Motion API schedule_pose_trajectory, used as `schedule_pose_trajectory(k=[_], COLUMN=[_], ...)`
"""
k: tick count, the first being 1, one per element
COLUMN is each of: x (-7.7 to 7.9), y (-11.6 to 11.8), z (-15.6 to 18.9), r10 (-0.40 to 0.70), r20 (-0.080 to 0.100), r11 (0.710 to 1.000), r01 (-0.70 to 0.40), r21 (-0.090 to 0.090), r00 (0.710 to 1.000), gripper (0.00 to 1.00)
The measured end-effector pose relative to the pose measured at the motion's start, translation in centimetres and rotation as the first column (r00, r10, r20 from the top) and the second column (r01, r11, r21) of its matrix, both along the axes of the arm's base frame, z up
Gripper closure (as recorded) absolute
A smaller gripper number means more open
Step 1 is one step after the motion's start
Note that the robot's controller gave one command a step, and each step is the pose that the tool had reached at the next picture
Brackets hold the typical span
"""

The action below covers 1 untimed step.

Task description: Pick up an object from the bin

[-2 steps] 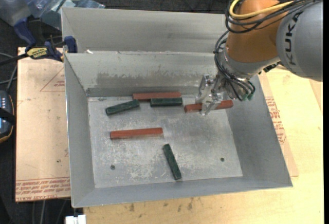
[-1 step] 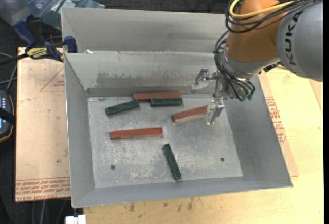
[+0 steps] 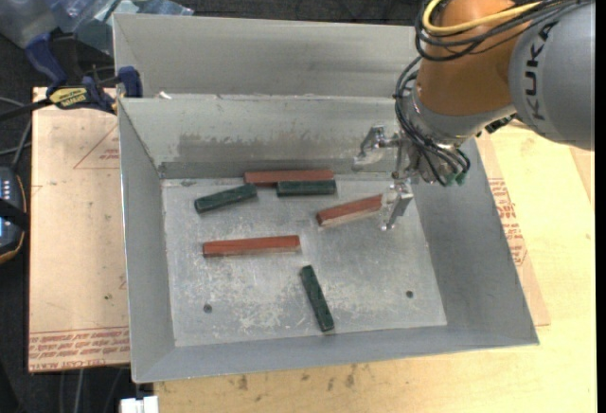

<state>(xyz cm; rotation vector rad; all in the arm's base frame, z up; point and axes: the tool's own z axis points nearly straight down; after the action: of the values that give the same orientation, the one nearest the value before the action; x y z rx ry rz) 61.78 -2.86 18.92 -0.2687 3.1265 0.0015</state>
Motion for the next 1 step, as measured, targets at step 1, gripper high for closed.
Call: schedule_pose_trajectory(k=[1], x=[0.67], y=[-0.71], z=[-10.53], r10=[-0.028], r20=[0.018], r11=[1.000], r01=[0.028], r21=[0.001], r00=[0.999], gripper=[1.00])
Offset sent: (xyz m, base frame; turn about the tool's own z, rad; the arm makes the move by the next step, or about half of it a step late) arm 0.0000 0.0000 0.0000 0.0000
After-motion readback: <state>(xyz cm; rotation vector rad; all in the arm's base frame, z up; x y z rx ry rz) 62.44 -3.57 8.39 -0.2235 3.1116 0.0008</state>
